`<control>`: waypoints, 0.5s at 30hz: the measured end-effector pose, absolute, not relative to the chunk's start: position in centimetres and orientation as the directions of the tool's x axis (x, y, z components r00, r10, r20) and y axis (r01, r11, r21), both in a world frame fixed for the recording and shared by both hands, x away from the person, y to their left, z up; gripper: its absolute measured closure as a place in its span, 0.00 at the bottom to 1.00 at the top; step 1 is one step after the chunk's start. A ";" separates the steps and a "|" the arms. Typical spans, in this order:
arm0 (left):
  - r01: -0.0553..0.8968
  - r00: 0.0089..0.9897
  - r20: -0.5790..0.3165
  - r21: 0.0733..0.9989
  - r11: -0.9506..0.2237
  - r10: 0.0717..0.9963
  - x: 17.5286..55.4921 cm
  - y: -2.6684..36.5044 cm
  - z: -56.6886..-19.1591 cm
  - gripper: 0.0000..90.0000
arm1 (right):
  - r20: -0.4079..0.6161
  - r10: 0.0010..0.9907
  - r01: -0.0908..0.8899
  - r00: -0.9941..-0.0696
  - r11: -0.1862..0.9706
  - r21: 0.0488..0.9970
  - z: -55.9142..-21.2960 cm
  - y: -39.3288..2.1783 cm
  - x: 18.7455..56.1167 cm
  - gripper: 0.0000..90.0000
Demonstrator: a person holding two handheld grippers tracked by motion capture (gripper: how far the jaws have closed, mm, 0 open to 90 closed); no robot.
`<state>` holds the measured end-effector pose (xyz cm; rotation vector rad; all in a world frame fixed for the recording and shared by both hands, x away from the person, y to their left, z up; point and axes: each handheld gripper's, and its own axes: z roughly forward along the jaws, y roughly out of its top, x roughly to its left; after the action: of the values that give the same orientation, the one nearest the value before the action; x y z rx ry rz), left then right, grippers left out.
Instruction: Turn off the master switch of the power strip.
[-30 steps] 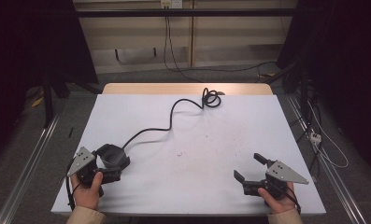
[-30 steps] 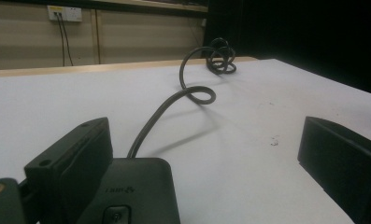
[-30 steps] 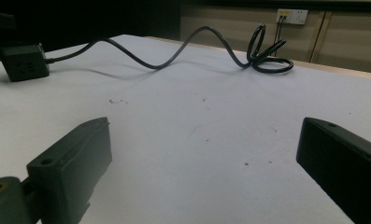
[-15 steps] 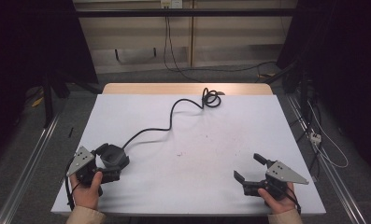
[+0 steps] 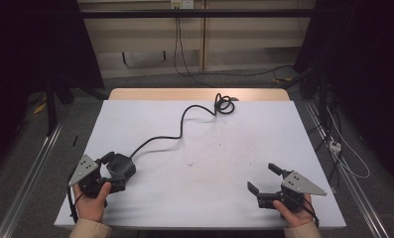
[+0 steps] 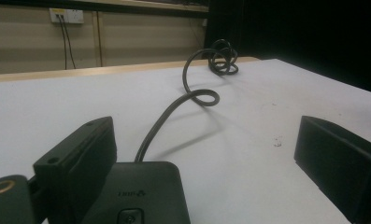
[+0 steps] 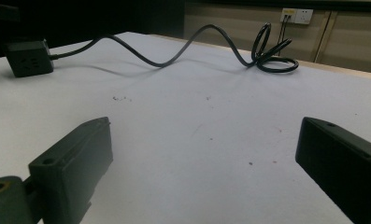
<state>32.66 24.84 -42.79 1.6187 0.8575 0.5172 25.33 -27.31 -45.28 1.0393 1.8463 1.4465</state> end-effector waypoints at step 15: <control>0.261 0.638 -0.118 0.963 -0.069 0.761 33.1 25.5 -42.1 0.23 | 0.027 0.840 0.227 -0.542 0.115 0.967 -45.3 -27.3 25.3 0.04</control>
<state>33.12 25.48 -42.12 1.6344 0.8563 0.5082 25.30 -27.28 -45.26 1.0339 1.8501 1.4503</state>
